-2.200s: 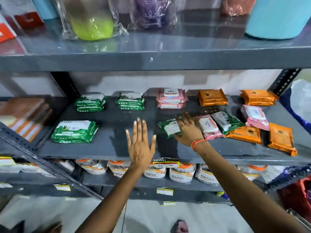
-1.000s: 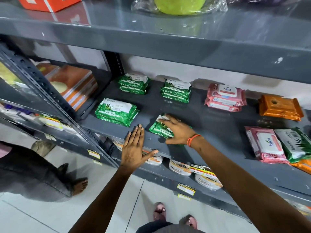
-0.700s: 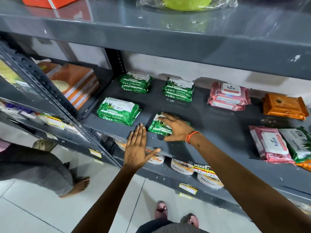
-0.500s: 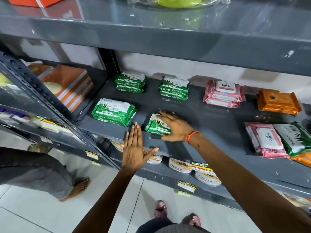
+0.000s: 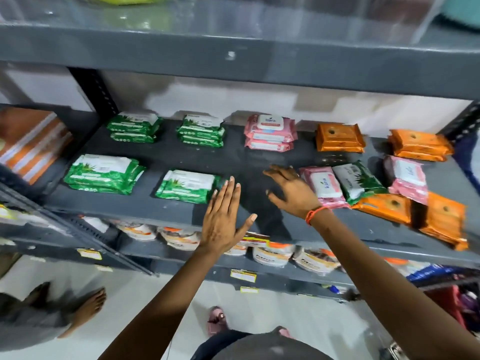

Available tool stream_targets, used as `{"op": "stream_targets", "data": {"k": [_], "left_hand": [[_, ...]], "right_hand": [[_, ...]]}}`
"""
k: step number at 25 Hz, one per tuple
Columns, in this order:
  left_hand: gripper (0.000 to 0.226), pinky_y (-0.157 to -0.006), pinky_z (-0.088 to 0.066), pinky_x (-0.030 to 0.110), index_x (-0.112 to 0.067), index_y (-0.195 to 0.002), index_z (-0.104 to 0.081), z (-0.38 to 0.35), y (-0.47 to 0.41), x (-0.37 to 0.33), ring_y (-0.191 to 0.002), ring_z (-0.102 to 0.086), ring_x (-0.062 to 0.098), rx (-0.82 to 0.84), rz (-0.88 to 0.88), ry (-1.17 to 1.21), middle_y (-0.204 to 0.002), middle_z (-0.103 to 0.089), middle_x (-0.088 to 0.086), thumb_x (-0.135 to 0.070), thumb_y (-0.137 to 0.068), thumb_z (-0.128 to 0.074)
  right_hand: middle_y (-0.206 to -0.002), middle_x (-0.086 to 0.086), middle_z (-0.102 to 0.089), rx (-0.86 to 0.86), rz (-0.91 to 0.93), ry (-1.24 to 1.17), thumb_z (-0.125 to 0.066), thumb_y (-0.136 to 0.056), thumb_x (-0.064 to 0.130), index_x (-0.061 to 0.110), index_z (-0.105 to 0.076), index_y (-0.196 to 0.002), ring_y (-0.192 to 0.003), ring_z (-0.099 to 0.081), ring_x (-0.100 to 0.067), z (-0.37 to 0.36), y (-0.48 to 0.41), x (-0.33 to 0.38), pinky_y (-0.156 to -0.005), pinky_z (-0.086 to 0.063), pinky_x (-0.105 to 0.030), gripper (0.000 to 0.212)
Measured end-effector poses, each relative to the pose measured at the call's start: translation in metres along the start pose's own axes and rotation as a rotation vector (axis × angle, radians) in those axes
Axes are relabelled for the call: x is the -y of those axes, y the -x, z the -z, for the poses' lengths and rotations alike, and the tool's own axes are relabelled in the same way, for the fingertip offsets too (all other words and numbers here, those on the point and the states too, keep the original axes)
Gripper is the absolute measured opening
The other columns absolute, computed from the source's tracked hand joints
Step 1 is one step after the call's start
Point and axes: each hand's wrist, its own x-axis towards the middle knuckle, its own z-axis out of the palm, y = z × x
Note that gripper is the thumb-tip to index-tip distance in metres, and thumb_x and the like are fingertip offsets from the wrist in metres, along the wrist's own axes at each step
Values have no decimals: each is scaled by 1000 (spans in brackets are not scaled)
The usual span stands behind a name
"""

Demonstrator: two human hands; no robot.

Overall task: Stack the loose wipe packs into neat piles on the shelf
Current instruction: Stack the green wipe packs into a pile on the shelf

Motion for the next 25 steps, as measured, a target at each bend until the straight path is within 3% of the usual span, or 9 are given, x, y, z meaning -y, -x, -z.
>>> {"op": "stream_targets", "data": {"k": [5, 7, 10, 15, 20, 25], "left_hand": [[80, -119, -20, 37, -14, -146, -26, -19, -16, -44, -146, -16, 22, 100, -59, 4, -158, -17, 9, -68, -88, -18], [89, -119, -19, 39, -15, -145, -30, -23, -17, -48, -146, -17, 21, 142, -44, 10, -158, -20, 8, -74, -82, -5], [100, -120, -12, 38, -18, -144, -31, -27, -20, -46, -147, -14, 20, 190, -11, 42, -158, -20, 6, -80, -75, 5], [97, -121, -13, 40, -19, -145, -30, -24, -23, -47, -146, -15, 19, 190, -2, 34, -158, -21, 5, -78, -76, 5], [95, -120, -12, 38, -20, -145, -30, -23, -23, -47, -147, -15, 18, 167, -13, 24, -158, -21, 4, -77, -77, 5], [94, -119, -10, 36, -17, -143, -34, -17, -20, -40, -146, -17, 19, 150, -38, 58, -157, -24, 5, -76, -79, 0]], "right_hand": [[-147, -16, -42, -236, -314, 166, -55, -88, 32, 12, -44, -138, -135, -37, -33, 34, 43, -77, -116, -24, -42, 55], [-150, -18, -34, -168, -530, 193, -54, -87, 39, 12, -36, -142, -138, -30, -36, 43, 50, -101, -117, -21, -46, 64], [-146, -20, -35, 25, -734, 52, -59, -79, 53, 21, -29, -144, -134, -35, -41, 55, 55, -124, -112, -33, -47, 79], [-134, -23, -48, -13, -725, 7, -70, -71, 54, 23, -28, -145, -122, -48, -44, 58, 51, -127, -99, -46, -46, 90], [-132, -21, -49, -171, -765, 76, -70, -70, 53, 13, -35, -136, -118, -51, -43, 64, 50, -115, -94, -49, -47, 84], [-133, -23, -51, -373, -619, 29, -72, -68, 46, 11, -39, -137, -118, -50, -45, 73, 39, -73, -96, -48, -50, 84]]}}
